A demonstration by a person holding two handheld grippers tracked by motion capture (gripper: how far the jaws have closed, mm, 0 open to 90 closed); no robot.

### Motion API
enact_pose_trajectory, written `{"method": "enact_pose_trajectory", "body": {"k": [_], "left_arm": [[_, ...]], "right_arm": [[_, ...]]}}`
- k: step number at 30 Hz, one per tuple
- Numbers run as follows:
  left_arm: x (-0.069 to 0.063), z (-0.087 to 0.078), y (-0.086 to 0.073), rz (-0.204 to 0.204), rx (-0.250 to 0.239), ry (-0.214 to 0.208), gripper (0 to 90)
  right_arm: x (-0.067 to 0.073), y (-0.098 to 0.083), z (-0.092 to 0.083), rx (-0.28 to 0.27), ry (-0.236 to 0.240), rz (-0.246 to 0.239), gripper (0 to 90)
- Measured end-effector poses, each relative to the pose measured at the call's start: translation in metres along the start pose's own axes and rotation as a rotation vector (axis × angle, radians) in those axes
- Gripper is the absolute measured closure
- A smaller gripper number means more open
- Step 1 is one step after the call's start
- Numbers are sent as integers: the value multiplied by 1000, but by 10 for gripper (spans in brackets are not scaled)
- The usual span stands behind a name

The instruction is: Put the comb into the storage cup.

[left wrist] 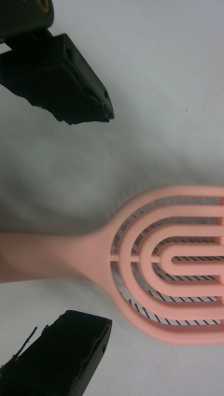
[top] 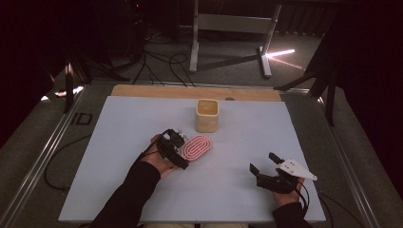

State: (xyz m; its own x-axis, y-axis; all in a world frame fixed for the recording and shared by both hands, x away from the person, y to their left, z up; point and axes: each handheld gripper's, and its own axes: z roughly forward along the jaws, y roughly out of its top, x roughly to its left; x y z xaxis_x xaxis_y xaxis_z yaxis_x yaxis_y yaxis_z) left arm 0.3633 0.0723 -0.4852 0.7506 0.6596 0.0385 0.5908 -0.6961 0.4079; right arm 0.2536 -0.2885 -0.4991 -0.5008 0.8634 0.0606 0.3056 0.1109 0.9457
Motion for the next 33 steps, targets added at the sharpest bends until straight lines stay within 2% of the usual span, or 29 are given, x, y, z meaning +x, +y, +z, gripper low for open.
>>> {"method": "enact_pose_trajectory", "body": {"k": [2, 7, 9, 16, 21, 33], "left_arm": [[-2, 3, 0, -6, 11, -4, 34], [-4, 9, 0, 16, 70, -15, 34], [-5, 11, 0, 18, 87, 2, 48], [-5, 13, 1, -3, 107, 19, 180], [-3, 12, 2, -21, 110, -37, 299], [-6, 9, 7, -12, 143, -50, 500]], "right_arm": [[0, 0, 0, -1, 1, 1, 104], [0, 0, 0, 1, -1, 2, 104], [0, 0, 0, 2, 0, 1, 104], [-1, 0, 0, 4, 0, -2, 104], [-1, 0, 1, 6, 1, -2, 105], [0, -1, 1, 13, -2, -4, 105]]}}
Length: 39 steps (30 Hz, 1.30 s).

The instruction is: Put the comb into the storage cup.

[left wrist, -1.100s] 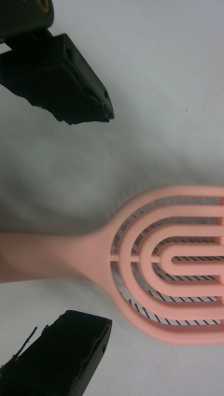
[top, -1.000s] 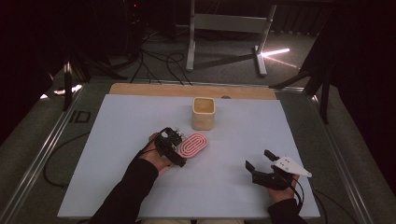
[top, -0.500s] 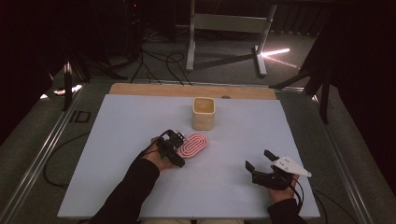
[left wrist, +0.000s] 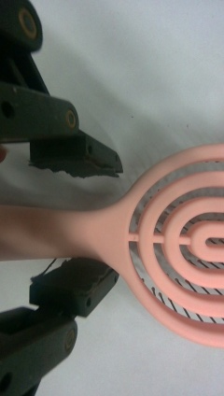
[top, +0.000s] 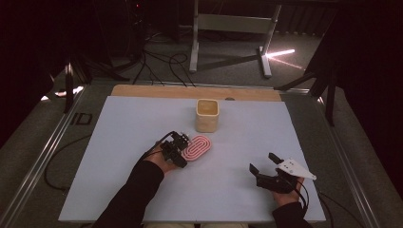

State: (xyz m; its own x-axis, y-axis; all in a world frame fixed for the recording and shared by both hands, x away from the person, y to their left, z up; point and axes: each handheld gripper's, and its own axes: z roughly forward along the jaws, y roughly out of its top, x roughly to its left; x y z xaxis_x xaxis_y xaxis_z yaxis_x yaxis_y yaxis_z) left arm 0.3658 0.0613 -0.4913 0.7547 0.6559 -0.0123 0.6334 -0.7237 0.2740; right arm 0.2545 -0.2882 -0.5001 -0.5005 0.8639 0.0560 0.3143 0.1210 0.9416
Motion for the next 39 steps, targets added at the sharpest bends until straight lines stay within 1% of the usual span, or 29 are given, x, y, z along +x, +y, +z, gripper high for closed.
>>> {"method": "enact_pose_trajectory", "body": {"k": [2, 4, 7, 10, 12, 15, 17, 21, 24, 29, 33, 39], "left_arm": [[0, 0, 1, -6, 1, 2, 517], [0, 0, 1, -3, 0, 0, 543], [0, -1, 1, -1, 1, -8, 576], [1, -1, 1, -10, 3, -20, 597], [2, -1, 1, -16, 6, -25, 604], [3, -1, 1, -30, 10, -46, 598], [2, -1, 2, -29, 12, -53, 600], [-1, -1, 1, -5, 7, -34, 653], [-1, -2, 1, 0, 12, -36, 666], [0, -2, 0, -9, 4, -36, 691], [2, -2, 0, -13, 3, -41, 697], [1, -3, -1, -27, -12, -40, 700]], "right_arm": [[0, 0, 0, -2, 1, 1, 105], [0, 0, 0, -1, 2, 2, 105], [0, 0, 0, 0, 3, 2, 105], [0, 0, 1, 1, 5, 3, 105], [0, 0, 1, 3, 4, 1, 105], [0, 0, 1, 3, 3, -3, 105], [0, 0, 1, 4, 3, -4, 106], [0, -1, 1, 5, 5, -6, 105], [0, -1, 1, 6, 4, -7, 106], [0, -1, 1, 10, 3, -2, 106], [-1, -1, 1, 10, 2, -3, 106], [-1, -1, 2, 9, 1, -1, 106]]}}
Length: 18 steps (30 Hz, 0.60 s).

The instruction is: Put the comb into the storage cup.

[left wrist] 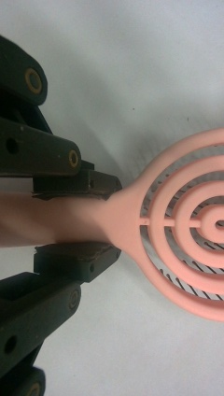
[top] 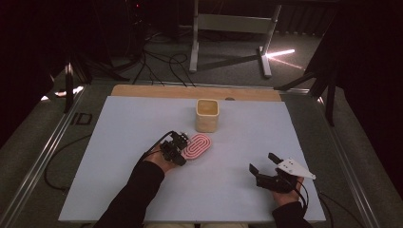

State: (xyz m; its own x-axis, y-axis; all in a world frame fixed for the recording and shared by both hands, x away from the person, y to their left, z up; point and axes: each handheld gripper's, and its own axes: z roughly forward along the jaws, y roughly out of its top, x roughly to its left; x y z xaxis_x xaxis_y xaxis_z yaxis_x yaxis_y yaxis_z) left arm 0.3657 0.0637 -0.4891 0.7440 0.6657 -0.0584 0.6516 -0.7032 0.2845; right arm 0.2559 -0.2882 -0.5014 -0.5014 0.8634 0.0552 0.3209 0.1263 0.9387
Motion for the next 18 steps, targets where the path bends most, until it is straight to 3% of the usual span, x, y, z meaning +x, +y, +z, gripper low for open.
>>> {"method": "enact_pose_trajectory", "body": {"k": [18], "left_arm": [[4, -16, -3, -32, -72, 4, 700]], "right_arm": [[0, 0, 0, 4, 3, 0, 106]]}}
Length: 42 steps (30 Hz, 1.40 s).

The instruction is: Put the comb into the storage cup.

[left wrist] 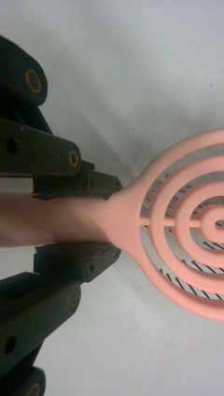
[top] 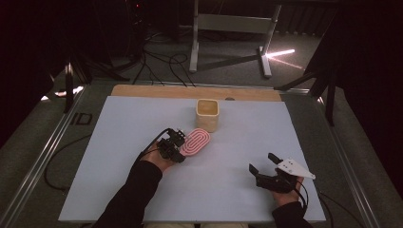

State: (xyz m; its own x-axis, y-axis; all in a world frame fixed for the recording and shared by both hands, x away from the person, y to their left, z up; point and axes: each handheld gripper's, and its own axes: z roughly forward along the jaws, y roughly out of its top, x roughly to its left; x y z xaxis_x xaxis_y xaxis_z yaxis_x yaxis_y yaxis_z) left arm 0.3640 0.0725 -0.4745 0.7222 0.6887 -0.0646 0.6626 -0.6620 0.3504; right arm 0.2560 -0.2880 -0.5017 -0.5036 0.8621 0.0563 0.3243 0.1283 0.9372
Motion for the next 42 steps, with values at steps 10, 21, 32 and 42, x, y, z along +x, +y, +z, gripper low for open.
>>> {"method": "enact_pose_trajectory", "body": {"k": [10, 21, 32, 42], "left_arm": [[3, -8, -1, -19, -36, 0, 700], [3, -17, -1, -37, -91, 6, 700], [2, -28, -1, -50, -146, 21, 701], [2, -35, -2, -61, -184, 29, 701]], "right_arm": [[1, 0, 1, 3, 2, -1, 106], [0, 0, 1, 4, 3, -3, 106], [1, -1, 1, 5, 5, -3, 106], [0, -1, 2, 6, 4, -6, 106]]}}
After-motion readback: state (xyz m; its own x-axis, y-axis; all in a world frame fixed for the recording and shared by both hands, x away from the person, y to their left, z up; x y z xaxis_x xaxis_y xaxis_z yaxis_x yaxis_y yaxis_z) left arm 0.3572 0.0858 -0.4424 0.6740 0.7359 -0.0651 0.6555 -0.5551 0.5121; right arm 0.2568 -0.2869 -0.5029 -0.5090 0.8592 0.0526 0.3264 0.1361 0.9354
